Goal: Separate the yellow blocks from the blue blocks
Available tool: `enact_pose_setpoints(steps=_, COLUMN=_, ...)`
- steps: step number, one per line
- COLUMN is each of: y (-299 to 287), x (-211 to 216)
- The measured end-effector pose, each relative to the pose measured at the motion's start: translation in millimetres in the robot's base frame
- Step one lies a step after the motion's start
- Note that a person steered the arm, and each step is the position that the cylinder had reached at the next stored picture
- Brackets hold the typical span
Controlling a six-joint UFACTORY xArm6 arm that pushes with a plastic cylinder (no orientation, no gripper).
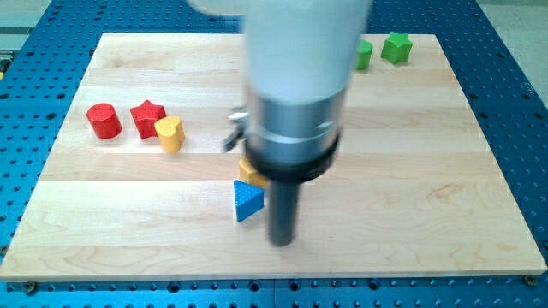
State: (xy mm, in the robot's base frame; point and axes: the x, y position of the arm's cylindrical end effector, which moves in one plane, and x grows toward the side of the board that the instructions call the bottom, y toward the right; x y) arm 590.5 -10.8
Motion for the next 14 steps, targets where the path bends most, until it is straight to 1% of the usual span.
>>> enact_pose_setpoints(steps=1, y=-37.2, x=-30.5)
enact_pose_setpoints(steps=2, y=-63.0, x=-70.0)
enact_pose_setpoints(steps=3, y=-60.3, x=-94.4)
enact_pose_setpoints(steps=4, y=-41.9, x=-61.1)
enact_pose_setpoints(steps=5, y=-28.1, x=-55.9)
enact_pose_setpoints(steps=6, y=-24.6, x=-74.9)
enact_pose_setpoints(steps=8, y=-15.5, x=-126.4)
enact_pose_setpoints(steps=9, y=-14.5, x=-110.5)
enact_pose_setpoints(steps=11, y=1.3, x=-183.8)
enact_pose_setpoints(steps=12, y=12.3, x=-150.6)
enact_pose_setpoints(steps=13, y=28.3, x=-100.8)
enact_pose_setpoints(steps=14, y=63.5, x=-101.8)
